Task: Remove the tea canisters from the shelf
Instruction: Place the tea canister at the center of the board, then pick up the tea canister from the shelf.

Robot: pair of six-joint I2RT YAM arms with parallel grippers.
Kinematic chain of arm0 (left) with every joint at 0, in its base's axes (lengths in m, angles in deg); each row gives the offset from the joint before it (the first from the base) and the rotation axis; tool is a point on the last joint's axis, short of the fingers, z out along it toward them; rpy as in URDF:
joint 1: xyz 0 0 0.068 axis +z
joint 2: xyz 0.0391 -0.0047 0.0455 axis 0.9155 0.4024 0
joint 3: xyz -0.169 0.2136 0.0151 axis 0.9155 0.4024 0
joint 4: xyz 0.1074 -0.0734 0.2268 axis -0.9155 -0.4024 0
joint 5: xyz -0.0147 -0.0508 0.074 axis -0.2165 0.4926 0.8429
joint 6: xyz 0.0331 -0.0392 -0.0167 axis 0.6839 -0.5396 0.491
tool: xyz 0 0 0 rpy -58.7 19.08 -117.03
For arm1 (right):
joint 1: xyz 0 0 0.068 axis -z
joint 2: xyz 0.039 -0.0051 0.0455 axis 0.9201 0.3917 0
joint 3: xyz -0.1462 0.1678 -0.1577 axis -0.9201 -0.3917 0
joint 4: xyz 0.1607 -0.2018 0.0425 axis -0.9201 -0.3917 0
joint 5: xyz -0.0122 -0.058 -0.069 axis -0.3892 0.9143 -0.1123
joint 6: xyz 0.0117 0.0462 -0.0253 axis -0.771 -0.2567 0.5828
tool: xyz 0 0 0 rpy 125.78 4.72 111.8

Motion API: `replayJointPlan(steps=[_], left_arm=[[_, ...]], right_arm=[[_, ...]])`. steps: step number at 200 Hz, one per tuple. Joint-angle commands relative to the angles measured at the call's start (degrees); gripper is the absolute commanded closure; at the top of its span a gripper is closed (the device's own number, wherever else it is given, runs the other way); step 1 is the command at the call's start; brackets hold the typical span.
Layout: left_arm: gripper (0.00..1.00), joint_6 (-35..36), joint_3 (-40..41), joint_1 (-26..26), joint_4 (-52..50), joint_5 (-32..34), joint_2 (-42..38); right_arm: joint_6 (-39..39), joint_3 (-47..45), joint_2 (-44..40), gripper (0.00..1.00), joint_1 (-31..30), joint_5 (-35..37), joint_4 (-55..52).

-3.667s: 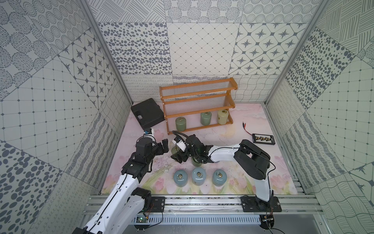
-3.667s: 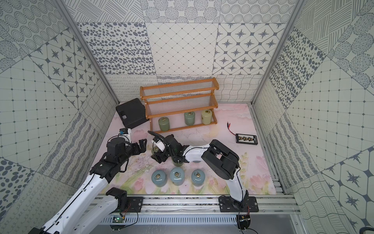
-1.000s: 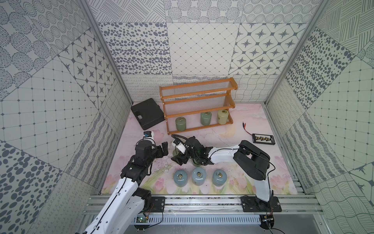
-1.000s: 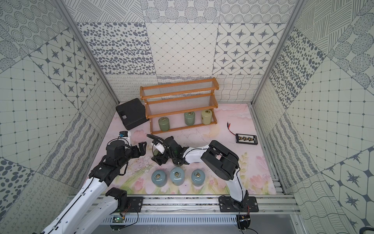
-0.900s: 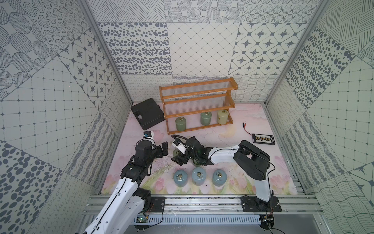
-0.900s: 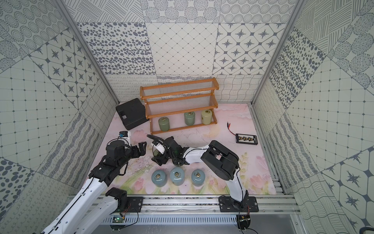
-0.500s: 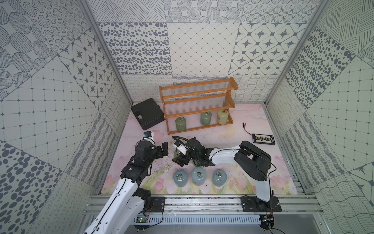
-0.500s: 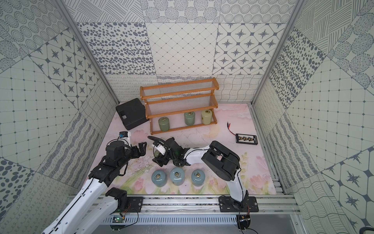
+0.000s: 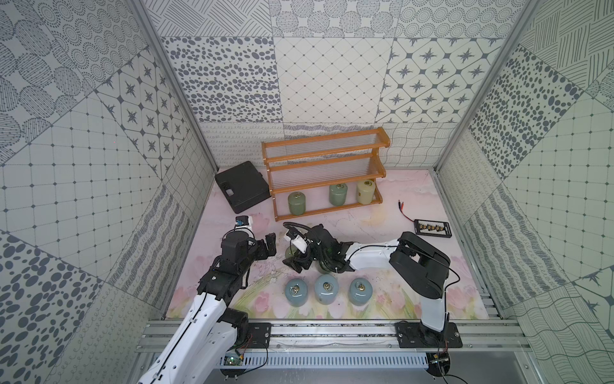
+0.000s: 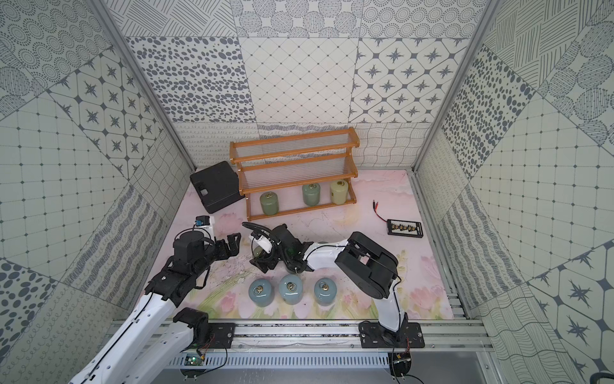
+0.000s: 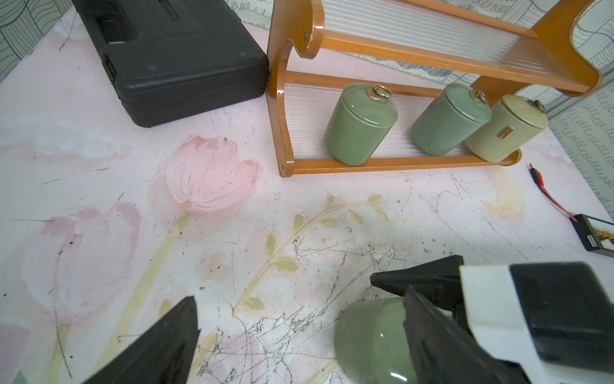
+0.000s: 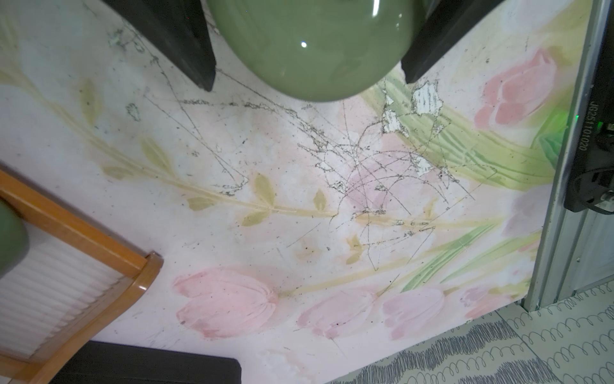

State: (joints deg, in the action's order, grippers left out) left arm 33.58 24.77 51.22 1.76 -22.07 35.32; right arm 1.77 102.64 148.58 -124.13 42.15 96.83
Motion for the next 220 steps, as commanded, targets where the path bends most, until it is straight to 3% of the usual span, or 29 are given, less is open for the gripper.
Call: replayJointPlan(steps=[1, 57, 120, 182, 220], left_arm=[[0.00, 0.32, -0.06, 0.11, 0.67, -1.12, 0.21], [0.00, 0.51, -1.35, 0.12, 2.12, -3.51, 4.02], [0.00, 0.06, -3.26, 0.04, 8.01, -8.08, 12.69], [0.00, 1.92, -10.23, -2.76, 14.43, -9.01, 27.87], [0.00, 3.99, -17.57, -6.27, 16.05, -7.50, 38.16]], right_arm=[[1.09, 0.03, -3.36, 0.08, 0.12, 0.79, 1.33], [-0.77, -1.01, -9.86, 0.06, 2.81, 0.52, 0.70], [-6.66, -4.50, -20.82, 0.00, 11.98, 3.22, -5.56], [-11.86, -15.37, -31.88, 0.00, 19.54, 12.41, -9.47], [-14.49, -21.61, -36.93, 0.00, 23.37, 11.92, -9.87]])
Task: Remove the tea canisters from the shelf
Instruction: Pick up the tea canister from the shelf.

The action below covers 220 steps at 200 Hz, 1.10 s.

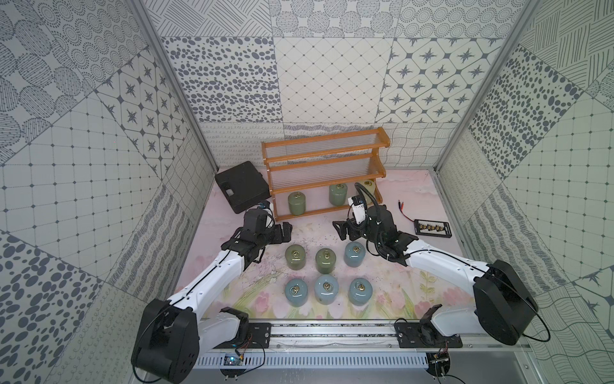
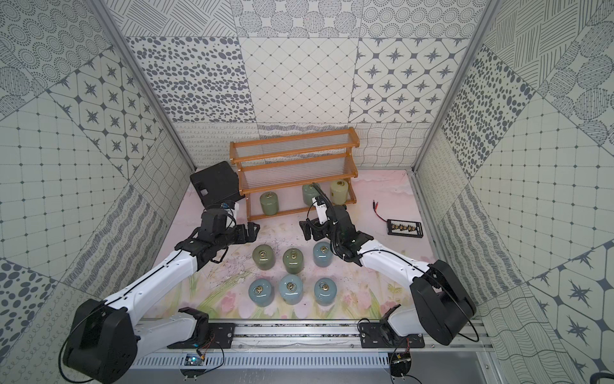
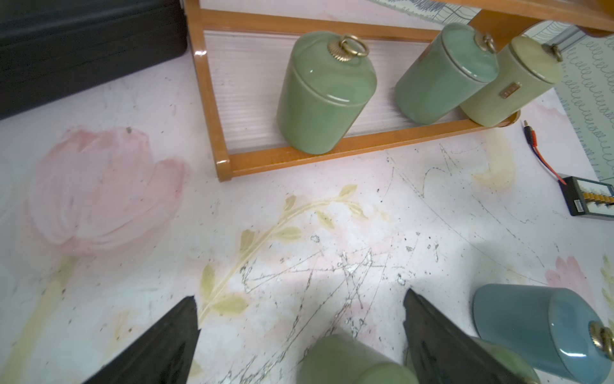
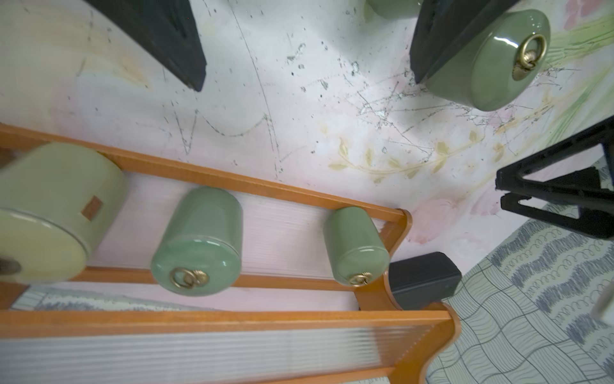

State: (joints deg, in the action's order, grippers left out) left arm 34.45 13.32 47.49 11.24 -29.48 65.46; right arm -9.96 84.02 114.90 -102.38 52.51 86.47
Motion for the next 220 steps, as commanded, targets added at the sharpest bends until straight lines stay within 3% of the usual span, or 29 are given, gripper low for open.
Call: replayJointPlan(steps=[1, 96, 154, 220], left_arm=[[0.00, 3.13, -6.28, -2.59, 6.57, -0.14, 8.27], [0.00, 4.56, -16.84, -6.00, 10.46, 3.02, 22.22], [0.00, 4.33, -23.38, -6.35, 9.58, 11.56, 29.71], [0.00, 4.69, -28.98, -6.34, 8.66, 16.07, 35.99]], right_arm=[[-2.75, -3.09, -3.42, 0.00, 1.66, 1.62, 0.49], [-3.53, -5.82, -5.84, 0.00, 6.43, 2.40, -1.01], [-4.64, -5.59, -4.74, 0.00, 6.80, 1.40, -0.30], [-4.60, -5.14, -4.91, 0.00, 7.66, 1.01, -0.83]])
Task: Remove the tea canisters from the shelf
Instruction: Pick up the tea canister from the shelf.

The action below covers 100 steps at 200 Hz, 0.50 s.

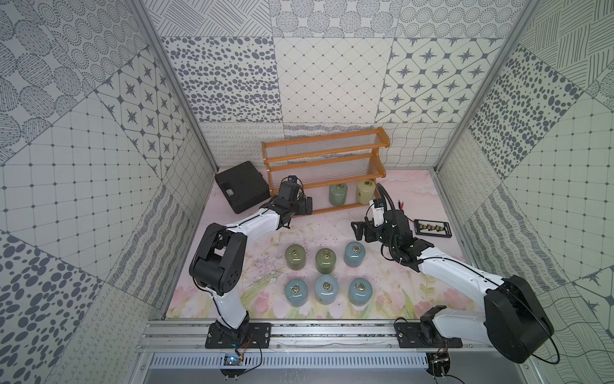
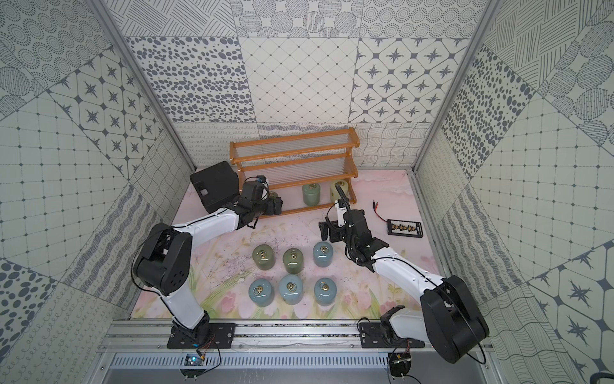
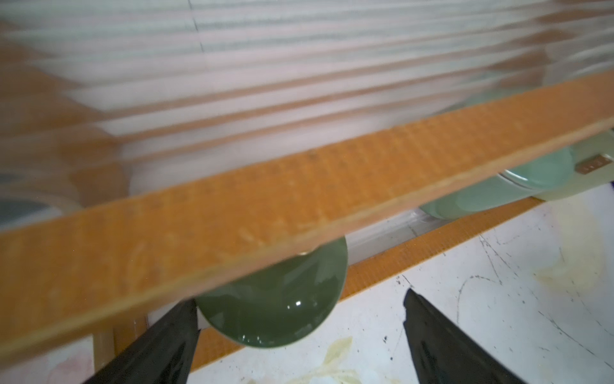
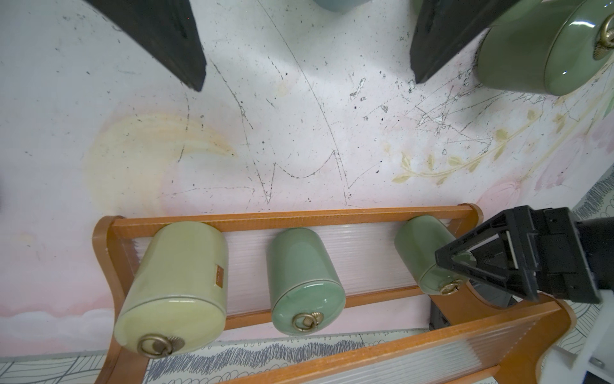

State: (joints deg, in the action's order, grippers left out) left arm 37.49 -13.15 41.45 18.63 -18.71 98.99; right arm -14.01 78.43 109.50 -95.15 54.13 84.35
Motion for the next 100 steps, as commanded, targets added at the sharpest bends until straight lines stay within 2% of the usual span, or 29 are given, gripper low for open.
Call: replayJointPlan(steps=[1, 100], left_arm=[[0.00, 1.71, -2.58, -0.27, 1.24, 5.29, 2.53], [0.00, 3.96, -7.45, -0.32, 0.17, 10.19, 9.24]], right_arm=[[-0.56, 0.46, 0.48, 0.00, 0.43, -0.63, 1.29], [-0.55, -0.29, -1.00, 0.00, 1.05, -0.61, 0.49]])
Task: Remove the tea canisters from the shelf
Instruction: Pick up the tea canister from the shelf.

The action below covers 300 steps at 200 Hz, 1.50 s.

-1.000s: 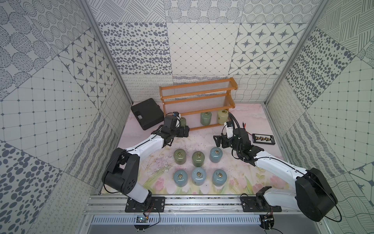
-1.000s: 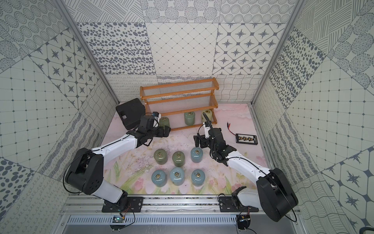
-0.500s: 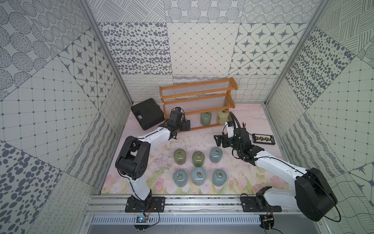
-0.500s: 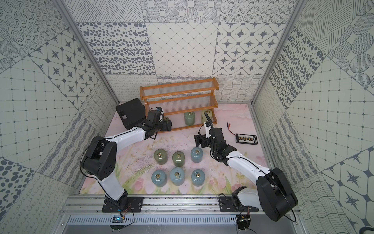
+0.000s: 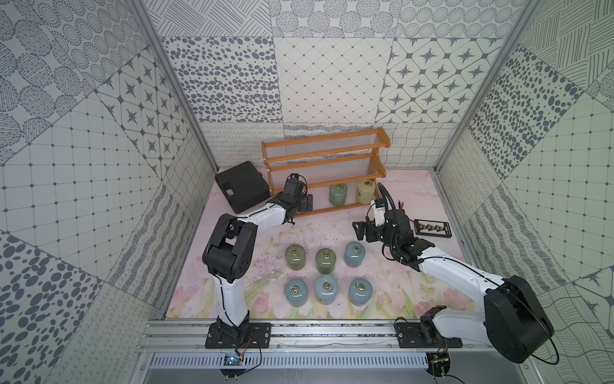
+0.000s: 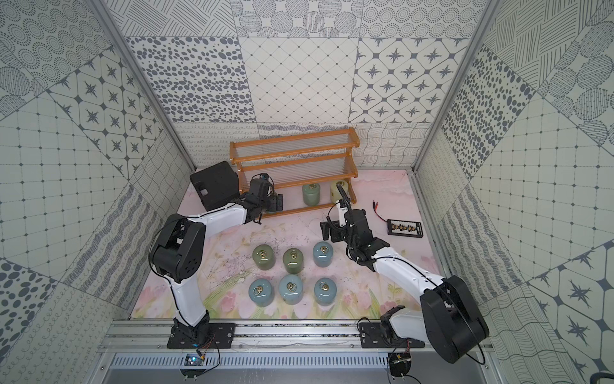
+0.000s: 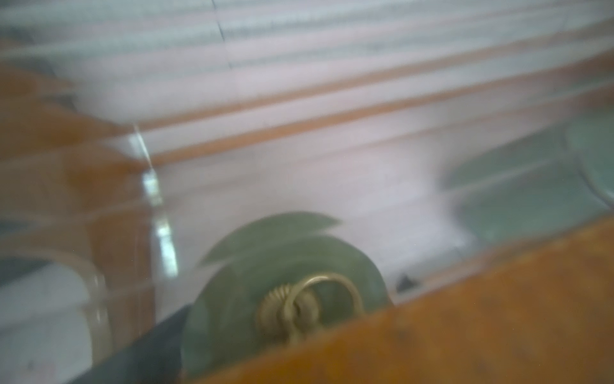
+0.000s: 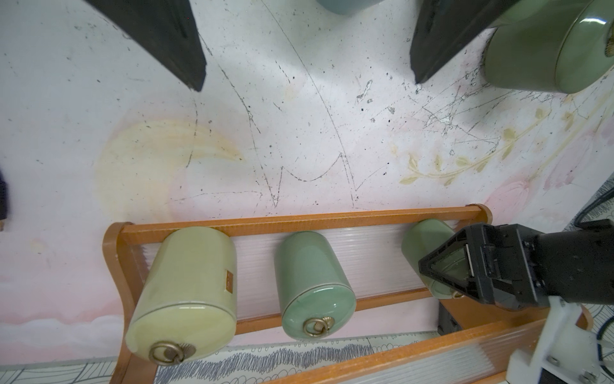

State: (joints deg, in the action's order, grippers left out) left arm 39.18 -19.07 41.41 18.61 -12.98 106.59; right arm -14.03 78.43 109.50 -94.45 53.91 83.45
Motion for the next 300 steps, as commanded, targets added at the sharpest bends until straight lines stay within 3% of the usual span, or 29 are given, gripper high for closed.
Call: replayJointPlan(steps=[1, 34, 137, 200, 300], left_arm=[[0.00, 2.28, -1.59, -0.27, 0.18, 4.52, 1.70], [0.01, 3.57, -1.82, -0.19, 2.00, 3.37, 2.82], [0.24, 4.73, -0.52, -0.26, 3.87, -3.77, 0.71], [0.27, 6.01, 2.37, -1.81, 3.62, -9.82, -4.21], [0.28, 6.81, 7.22, -10.56, 1.18, -12.04, -9.10]], right_arm=[[-0.58, -0.30, -1.00, 0.00, 0.35, -0.46, 1.39], [-0.73, -0.97, -1.66, 0.00, 0.44, -0.41, 1.31], [-1.38, -2.26, -3.12, 0.00, 0.44, -0.03, 1.04], [-1.38, -2.34, -3.30, 0.00, 0.44, 0.10, 1.04], [-1.50, -3.39, -5.39, 0.00, 0.76, 1.20, 0.31]])
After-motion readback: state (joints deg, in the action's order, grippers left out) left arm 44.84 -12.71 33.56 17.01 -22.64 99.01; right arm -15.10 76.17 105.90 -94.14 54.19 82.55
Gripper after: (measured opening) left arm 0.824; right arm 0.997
